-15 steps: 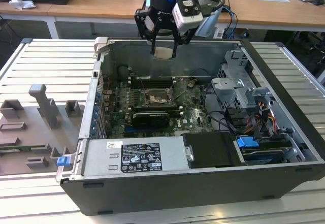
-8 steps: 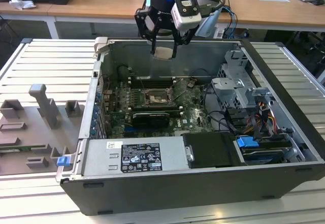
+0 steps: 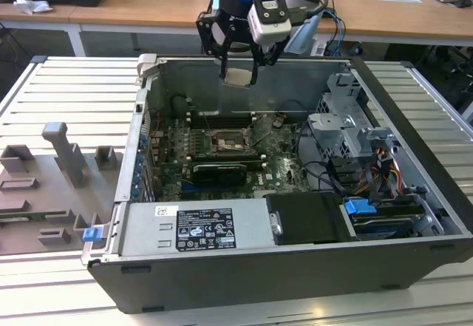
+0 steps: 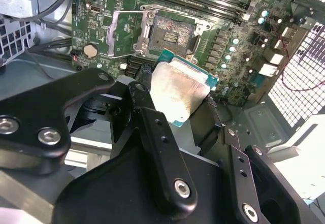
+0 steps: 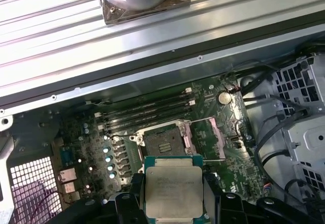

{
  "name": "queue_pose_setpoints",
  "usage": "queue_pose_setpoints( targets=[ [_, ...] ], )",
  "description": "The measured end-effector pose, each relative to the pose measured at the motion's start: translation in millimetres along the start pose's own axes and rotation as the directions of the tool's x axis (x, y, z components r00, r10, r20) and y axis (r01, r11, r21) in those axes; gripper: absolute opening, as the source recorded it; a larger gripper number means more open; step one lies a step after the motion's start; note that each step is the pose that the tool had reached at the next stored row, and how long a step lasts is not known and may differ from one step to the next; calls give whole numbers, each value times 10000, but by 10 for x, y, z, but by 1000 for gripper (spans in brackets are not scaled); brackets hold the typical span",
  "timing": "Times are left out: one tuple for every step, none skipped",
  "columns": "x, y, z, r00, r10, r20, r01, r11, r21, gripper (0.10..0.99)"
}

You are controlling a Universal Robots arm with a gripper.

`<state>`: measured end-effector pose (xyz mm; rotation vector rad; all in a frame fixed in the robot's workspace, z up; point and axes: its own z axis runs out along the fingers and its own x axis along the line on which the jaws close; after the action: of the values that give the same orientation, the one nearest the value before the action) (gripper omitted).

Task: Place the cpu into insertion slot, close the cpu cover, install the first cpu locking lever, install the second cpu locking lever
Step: 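Place the cpu into insertion slot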

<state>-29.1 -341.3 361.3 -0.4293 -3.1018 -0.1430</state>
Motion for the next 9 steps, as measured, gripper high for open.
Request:
queue_pose_setpoints(
  targets=[
    [0,0,0,10000,31,3,-31,10000,-1,541],
    [0,0,0,10000,79,7,-79,10000,-1,541],
    [0,0,0,9999,129,12,-129,9999,-3,541],
    [0,0,0,9999,162,15,-162,9999,-3,541],
    [0,0,0,9998,202,18,-202,9998,-4,541],
    [0,0,0,9997,235,21,-235,9997,-5,541],
    [0,0,0,9996,270,24,-270,9996,-6,541],
    [0,0,0,9995,315,28,-315,9995,-6,541],
    [0,0,0,9994,348,31,-348,9994,-7,541]
  ],
)
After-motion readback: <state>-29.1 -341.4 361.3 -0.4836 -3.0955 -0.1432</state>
